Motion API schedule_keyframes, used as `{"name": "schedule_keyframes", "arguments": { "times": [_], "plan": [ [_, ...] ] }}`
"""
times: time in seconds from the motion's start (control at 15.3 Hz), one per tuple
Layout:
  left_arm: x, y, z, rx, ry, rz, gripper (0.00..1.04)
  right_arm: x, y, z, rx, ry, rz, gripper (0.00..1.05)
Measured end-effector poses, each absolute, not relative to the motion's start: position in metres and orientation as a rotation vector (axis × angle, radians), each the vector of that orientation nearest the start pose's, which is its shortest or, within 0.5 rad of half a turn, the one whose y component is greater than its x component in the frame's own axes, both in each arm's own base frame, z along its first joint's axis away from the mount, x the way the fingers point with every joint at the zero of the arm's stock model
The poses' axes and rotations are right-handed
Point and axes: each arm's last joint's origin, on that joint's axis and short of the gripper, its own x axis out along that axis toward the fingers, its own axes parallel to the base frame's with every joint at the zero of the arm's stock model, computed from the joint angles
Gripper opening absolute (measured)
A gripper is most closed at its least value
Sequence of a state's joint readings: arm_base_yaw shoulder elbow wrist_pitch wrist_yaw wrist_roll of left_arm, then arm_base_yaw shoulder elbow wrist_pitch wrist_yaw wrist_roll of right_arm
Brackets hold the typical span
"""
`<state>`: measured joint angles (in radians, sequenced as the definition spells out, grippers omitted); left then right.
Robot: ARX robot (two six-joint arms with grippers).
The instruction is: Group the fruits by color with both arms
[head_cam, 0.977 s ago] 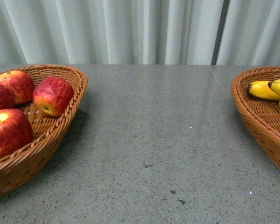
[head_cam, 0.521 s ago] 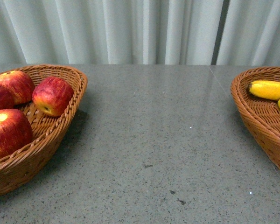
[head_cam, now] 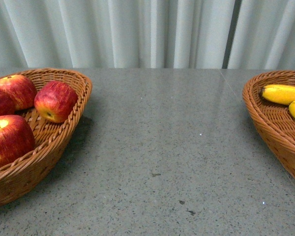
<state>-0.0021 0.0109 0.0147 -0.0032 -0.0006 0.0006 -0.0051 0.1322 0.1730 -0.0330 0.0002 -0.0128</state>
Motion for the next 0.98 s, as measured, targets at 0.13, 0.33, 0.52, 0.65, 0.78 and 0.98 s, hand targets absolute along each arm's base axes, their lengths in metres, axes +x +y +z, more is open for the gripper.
{"name": "schedule_keyframes", "arguments": {
  "times": [0.13, 0.33, 0.52, 0.65, 0.78, 0.98],
  "plan": [
    [0.097, 0.000, 0.167, 0.001, -0.001, -0.002, 0.98, 0.099, -0.001, 0.196, -0.011, 0.023, -0.005, 0.02],
    [0.097, 0.000, 0.167, 0.001, -0.001, -0.002, 0.98, 0.097, -0.001, 0.193, -0.011, -0.007, -0.006, 0.02],
    [0.097, 0.000, 0.167, 0.001, -0.001, -0.002, 0.98, 0.098, -0.001, 0.184, -0.011, 0.007, -0.005, 0.02],
    [0.097, 0.000, 0.167, 0.001, -0.001, -0.002, 0.98, 0.098, -0.001, 0.181, -0.011, 0.007, -0.005, 0.02],
    [0.097, 0.000, 0.167, 0.001, -0.001, -0.001, 0.98, 0.098, -0.001, 0.179, -0.011, -0.001, -0.005, 0.02],
    [0.097, 0.000, 0.167, 0.001, -0.001, -0.002, 0.98, 0.097, -0.001, 0.167, -0.008, -0.002, -0.005, 0.02]
  ]
}}
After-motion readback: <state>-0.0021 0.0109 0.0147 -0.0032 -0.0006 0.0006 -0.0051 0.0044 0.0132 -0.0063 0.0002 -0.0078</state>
